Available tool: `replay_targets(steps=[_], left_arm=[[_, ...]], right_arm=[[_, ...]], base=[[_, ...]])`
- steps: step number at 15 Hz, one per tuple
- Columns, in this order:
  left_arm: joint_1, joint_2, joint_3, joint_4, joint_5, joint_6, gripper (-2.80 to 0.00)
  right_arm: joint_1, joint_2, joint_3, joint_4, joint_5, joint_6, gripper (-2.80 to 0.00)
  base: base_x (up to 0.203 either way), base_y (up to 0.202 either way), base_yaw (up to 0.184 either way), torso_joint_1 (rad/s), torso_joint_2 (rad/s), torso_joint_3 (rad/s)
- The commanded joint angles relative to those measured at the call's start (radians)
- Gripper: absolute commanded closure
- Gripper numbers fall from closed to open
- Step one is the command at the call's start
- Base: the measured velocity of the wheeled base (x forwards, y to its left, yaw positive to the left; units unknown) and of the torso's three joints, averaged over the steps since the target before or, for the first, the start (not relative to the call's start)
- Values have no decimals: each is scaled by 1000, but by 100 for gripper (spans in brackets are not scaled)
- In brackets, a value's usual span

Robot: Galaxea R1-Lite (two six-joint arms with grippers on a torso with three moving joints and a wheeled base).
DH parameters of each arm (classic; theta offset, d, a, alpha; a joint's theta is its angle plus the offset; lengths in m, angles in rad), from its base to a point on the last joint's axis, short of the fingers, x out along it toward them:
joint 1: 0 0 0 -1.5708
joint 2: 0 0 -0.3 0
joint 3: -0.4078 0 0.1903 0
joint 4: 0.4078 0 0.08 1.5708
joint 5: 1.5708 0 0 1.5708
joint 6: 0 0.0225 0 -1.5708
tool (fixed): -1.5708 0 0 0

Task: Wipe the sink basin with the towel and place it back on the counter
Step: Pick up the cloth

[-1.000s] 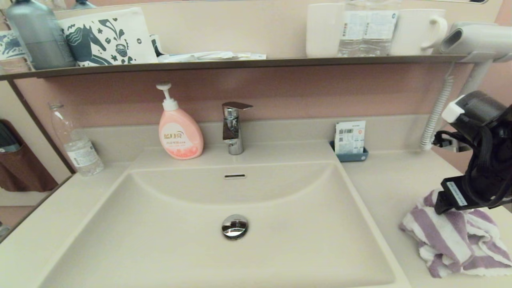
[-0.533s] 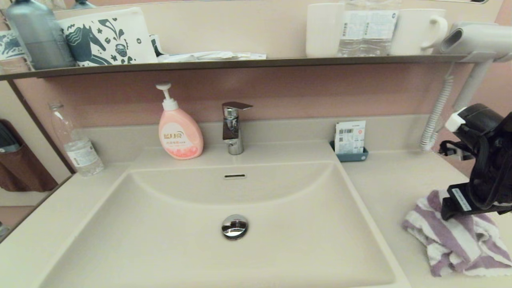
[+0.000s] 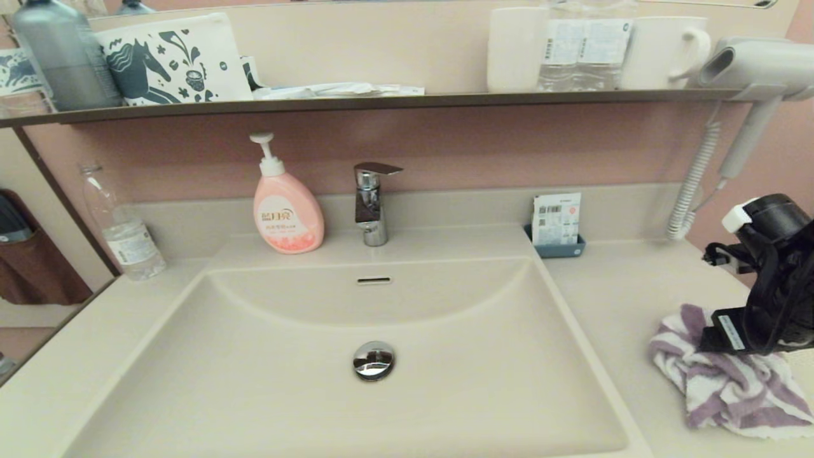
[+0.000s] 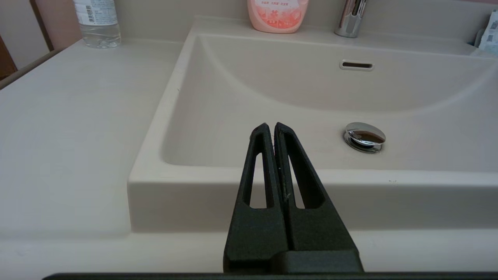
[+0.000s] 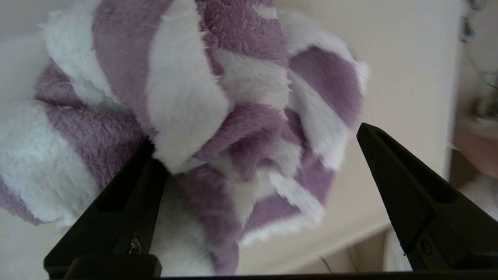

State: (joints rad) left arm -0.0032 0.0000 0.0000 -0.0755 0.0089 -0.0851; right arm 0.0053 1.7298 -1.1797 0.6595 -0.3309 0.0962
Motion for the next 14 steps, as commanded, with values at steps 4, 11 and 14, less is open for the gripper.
replay_targets(steps=[4, 11, 14], left_arm=[[0, 2, 0, -1, 0, -1, 0], [0, 2, 0, -1, 0, -1, 0], [0, 2, 0, -1, 0, -1, 0]], right_arm=[[-5, 8, 79, -84, 83, -1, -280], [-13, -46, 335, -349, 171, 0, -280], [-44, -107, 344, -353, 264, 9, 0]], base=[[0, 0, 0, 0, 0, 0], [0, 0, 0, 0, 0, 0], [0, 0, 0, 0, 0, 0]])
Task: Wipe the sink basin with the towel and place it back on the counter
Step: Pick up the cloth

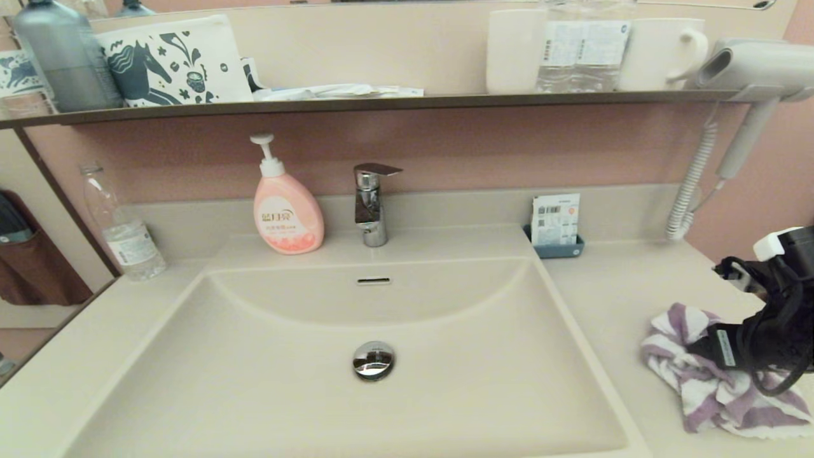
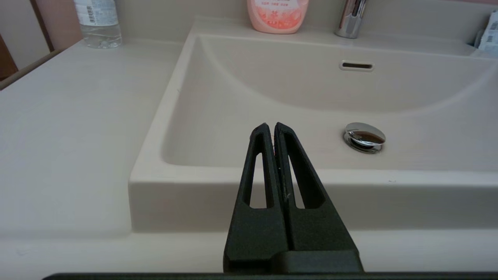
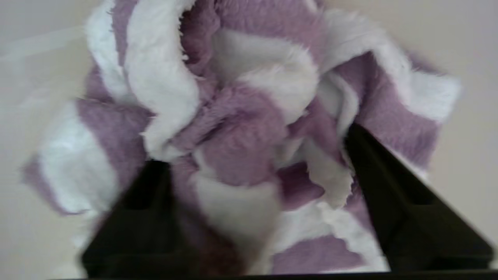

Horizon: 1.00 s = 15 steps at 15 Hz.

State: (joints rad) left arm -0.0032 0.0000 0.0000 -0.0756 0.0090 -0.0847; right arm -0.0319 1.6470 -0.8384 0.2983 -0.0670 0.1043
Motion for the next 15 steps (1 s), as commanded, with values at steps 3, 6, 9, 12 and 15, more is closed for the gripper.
replay_targets(steps=[3, 6, 9, 12, 15], left_arm=[[0, 2, 0, -1, 0, -1, 0], [0, 2, 0, -1, 0, -1, 0], [0, 2, 0, -1, 0, -1, 0], [0, 2, 0, -1, 0, -1, 0], [0, 2, 0, -1, 0, -1, 0]], right_arm=[[-25, -63, -8, 9, 27, 6, 0], [-24, -128, -20, 13, 115, 44, 0], [-20, -141, -25, 13, 211, 121, 0], [-20, -177, -79, 13, 325, 244, 0], [-9, -232, -158, 22, 391, 338, 0]], base=[[0, 0, 0, 0, 0, 0], [0, 0, 0, 0, 0, 0], [0, 0, 0, 0, 0, 0], [0, 0, 0, 0, 0, 0], [0, 0, 0, 0, 0, 0]])
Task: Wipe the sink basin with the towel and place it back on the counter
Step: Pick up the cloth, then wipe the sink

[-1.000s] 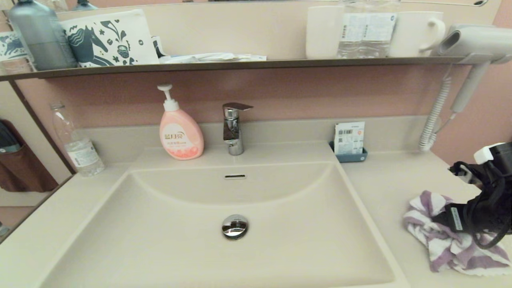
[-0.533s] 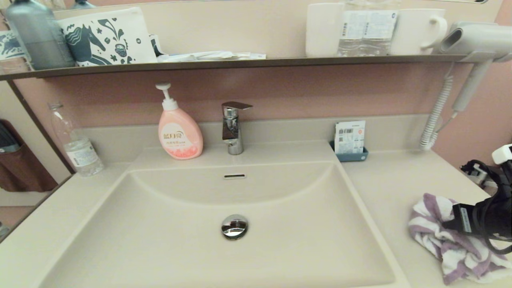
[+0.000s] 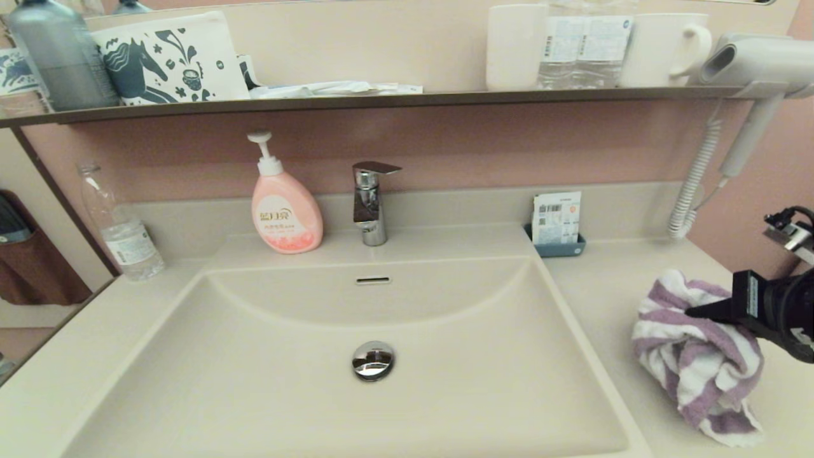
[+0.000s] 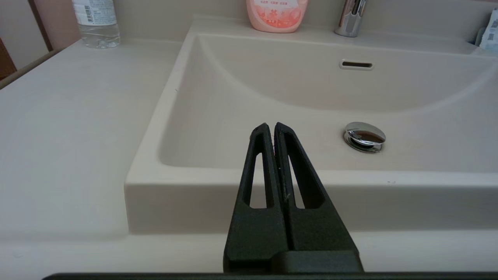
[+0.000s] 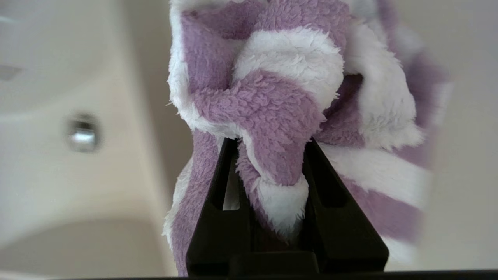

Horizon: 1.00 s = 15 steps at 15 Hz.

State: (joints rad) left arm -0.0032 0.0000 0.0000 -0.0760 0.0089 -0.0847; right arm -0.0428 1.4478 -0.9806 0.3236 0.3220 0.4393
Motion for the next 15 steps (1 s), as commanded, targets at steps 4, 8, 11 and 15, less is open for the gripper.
replay_targets(steps=[4, 8, 11, 15], left_arm=[[0, 2, 0, -1, 0, -1, 0], [0, 2, 0, -1, 0, -1, 0], [0, 2, 0, -1, 0, -1, 0], [0, 2, 0, -1, 0, -1, 0]], right_arm=[[112, -98, -160, 94, 10, 56, 0], [198, -107, -373, 237, 2, 67, 0], [385, -78, -451, 278, -13, 118, 0], [626, 136, -509, 277, -195, 253, 0]], base=[[0, 0, 0, 0, 0, 0], [0, 0, 0, 0, 0, 0], [0, 0, 0, 0, 0, 0], [0, 0, 0, 0, 0, 0]])
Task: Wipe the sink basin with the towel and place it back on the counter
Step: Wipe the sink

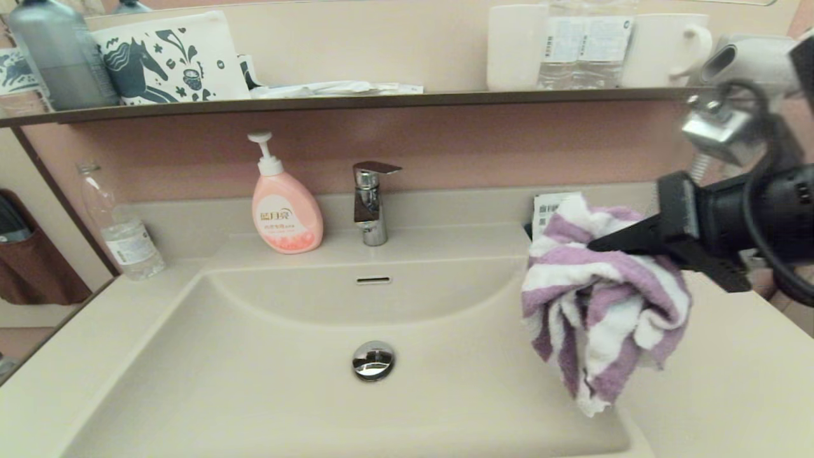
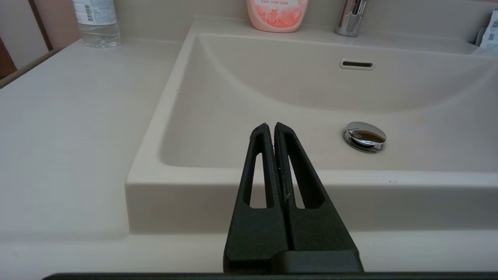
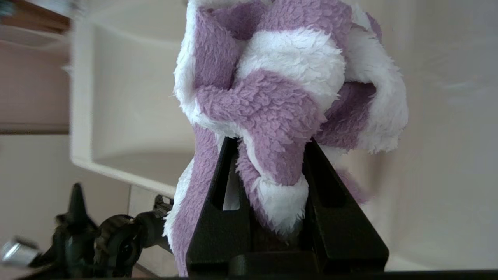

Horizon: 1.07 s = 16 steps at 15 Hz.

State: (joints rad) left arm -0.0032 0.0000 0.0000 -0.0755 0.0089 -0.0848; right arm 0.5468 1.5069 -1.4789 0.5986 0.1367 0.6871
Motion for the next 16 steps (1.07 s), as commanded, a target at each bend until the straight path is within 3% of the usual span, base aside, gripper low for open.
replay_targets(steps=[1, 4, 8, 11, 13, 16], left_arm=[[0, 2, 0, -1, 0, -1, 0], [0, 2, 0, -1, 0, -1, 0], [0, 2, 0, -1, 0, -1, 0], [0, 2, 0, -1, 0, -1, 0], [0, 2, 0, -1, 0, -1, 0], [0, 2, 0, -1, 0, -1, 0]], right_arm=[[76, 143, -30, 3, -49, 38, 0], [149, 325, -104, 63, -162, 74, 0], [227, 550, -255, 283, -272, 135, 0], [284, 678, -288, 397, -336, 186, 0], [299, 727, -290, 404, -342, 209, 0], [314, 756, -288, 376, -276, 211, 0]], base=[[0, 0, 0, 0, 0, 0], [0, 0, 0, 0, 0, 0], [0, 0, 0, 0, 0, 0], [0, 0, 0, 0, 0, 0], [0, 0, 0, 0, 0, 0], [0, 0, 0, 0, 0, 0]])
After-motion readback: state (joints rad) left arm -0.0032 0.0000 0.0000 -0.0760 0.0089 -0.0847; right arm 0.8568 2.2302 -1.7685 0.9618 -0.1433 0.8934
